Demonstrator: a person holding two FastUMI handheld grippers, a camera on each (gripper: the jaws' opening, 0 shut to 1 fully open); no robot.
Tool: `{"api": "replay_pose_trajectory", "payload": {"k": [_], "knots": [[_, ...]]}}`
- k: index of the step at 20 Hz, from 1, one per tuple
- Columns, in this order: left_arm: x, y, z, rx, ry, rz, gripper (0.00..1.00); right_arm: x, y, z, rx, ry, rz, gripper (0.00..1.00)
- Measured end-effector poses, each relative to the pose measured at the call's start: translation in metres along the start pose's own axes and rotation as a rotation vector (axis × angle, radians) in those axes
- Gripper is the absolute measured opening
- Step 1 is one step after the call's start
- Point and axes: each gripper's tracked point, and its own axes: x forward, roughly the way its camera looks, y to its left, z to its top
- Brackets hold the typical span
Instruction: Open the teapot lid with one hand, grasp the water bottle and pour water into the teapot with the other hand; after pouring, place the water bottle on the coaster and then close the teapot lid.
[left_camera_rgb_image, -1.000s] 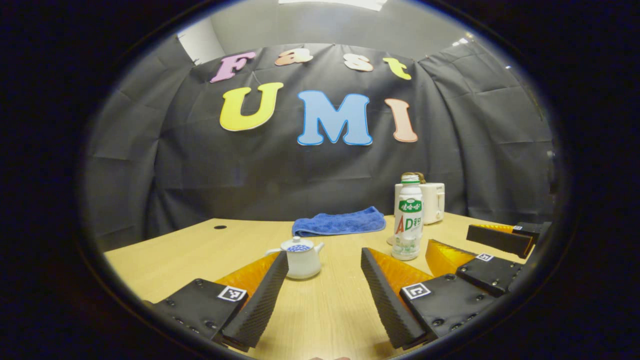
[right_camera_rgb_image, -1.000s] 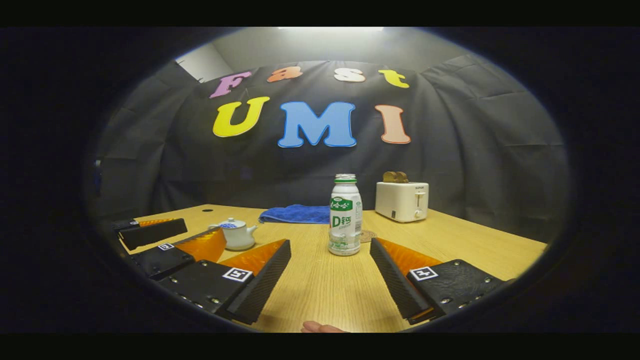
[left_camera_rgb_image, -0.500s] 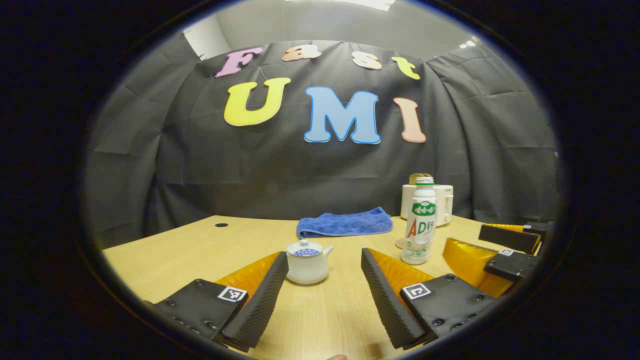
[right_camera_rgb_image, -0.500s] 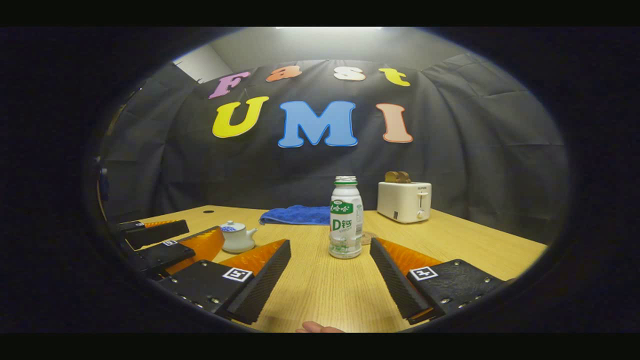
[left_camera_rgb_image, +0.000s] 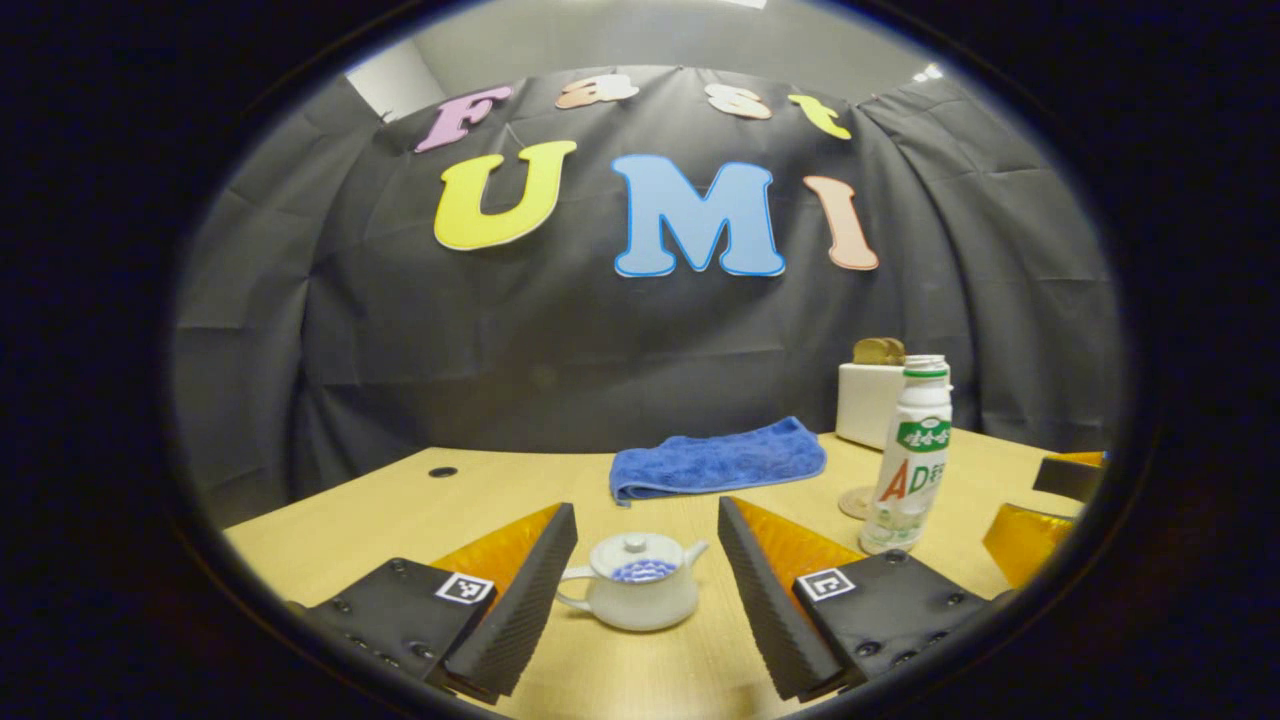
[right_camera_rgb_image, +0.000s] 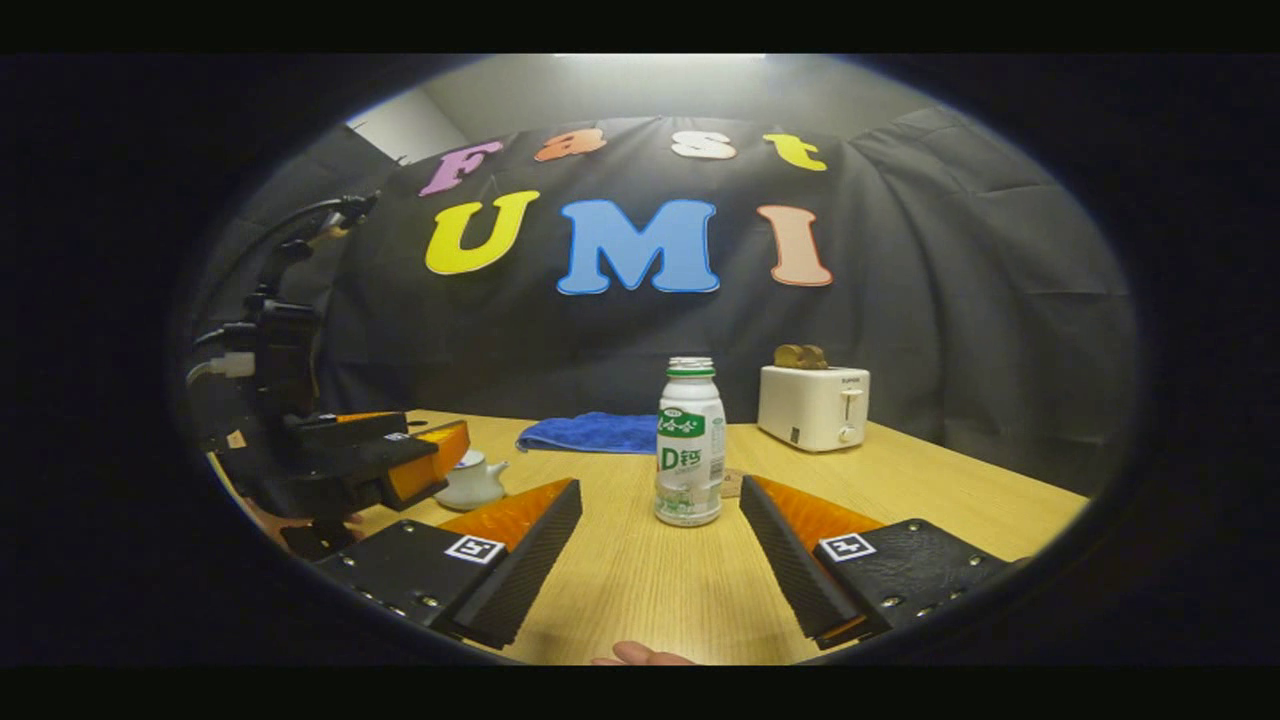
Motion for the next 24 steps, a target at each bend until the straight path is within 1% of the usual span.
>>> {"api": "replay_pose_trajectory", "payload": {"k": [4, 5, 6, 8, 9, 10, 12, 13, 14, 15, 16, 18, 19, 21, 22, 23, 24], "knots": [[0.026, 0.004, -0.019, 0.023, 0.058, 0.006, 0.97, 0.0, -0.011, 0.001, 0.019, 0.003, -0.015, 0.98], [0.03, 0.002, -0.024, 0.028, 0.075, 0.001, 0.9, 0.0, -0.013, 0.002, 0.023, 0.003, -0.017, 0.98], [0.034, 0.001, -0.035, 0.032, 0.102, -0.007, 0.91, 0.001, -0.014, 0.001, 0.025, 0.004, -0.016, 0.98], [0.039, 0.005, -0.036, 0.033, 0.111, 0.004, 0.81, -0.001, -0.012, 0.004, 0.037, -0.002, 0.0, 0.98], [0.044, 0.009, -0.032, 0.024, 0.096, 0.018, 0.75, -0.001, -0.012, 0.005, 0.042, -0.002, 0.001, 0.98], [0.044, 0.011, -0.03, 0.007, 0.092, 0.013, 0.58, -0.002, -0.012, 0.004, 0.042, -0.002, 0.001, 0.98], [0.046, 0.003, -0.033, -0.004, 0.094, -0.029, 0.36, -0.002, -0.012, 0.003, 0.035, -0.001, 0.003, 0.98], [0.045, 0.005, -0.031, -0.003, 0.085, -0.03, 0.32, -0.001, -0.011, 0.002, 0.029, 0.002, 0.006, 0.98], [0.046, 0.008, -0.027, -0.012, 0.064, -0.024, 0.23, 0.0, -0.01, 0.0, 0.023, 0.008, 0.013, 0.98], [0.045, 0.009, -0.023, -0.023, 0.042, -0.024, 0.17, 0.003, -0.007, -0.002, 0.023, 0.012, 0.027, 0.98], [0.043, 0.01, -0.021, -0.029, 0.036, -0.025, 0.19, 0.006, -0.003, -0.004, 0.029, 0.02, 0.045, 0.98], [0.036, 0.011, -0.008, -0.049, -0.001, -0.034, 0.13, 0.011, -0.003, -0.003, 0.04, 0.02, 0.059, 0.99], [0.032, 0.015, 0.0, -0.06, -0.016, -0.027, 0.17, 0.015, -0.005, -0.003, 0.035, 0.022, 0.054, 0.98], [0.021, 0.019, 0.01, -0.072, -0.048, -0.025, 0.17, 0.023, -0.009, -0.001, 0.012, 0.024, 0.045, 0.98], [0.015, 0.018, 0.012, -0.077, -0.061, -0.031, 0.1, 0.028, -0.013, 0.001, -0.001, 0.02, 0.036, 0.98], [0.011, 0.016, 0.014, -0.076, -0.071, -0.035, 0.1, 0.034, -0.015, 0.003, -0.008, 0.018, 0.031, 0.98], [0.006, 0.015, 0.019, -0.069, -0.085, -0.039, 0.13, 0.04, -0.014, 0.003, -0.006, 0.018, 0.031, 0.98]]}}
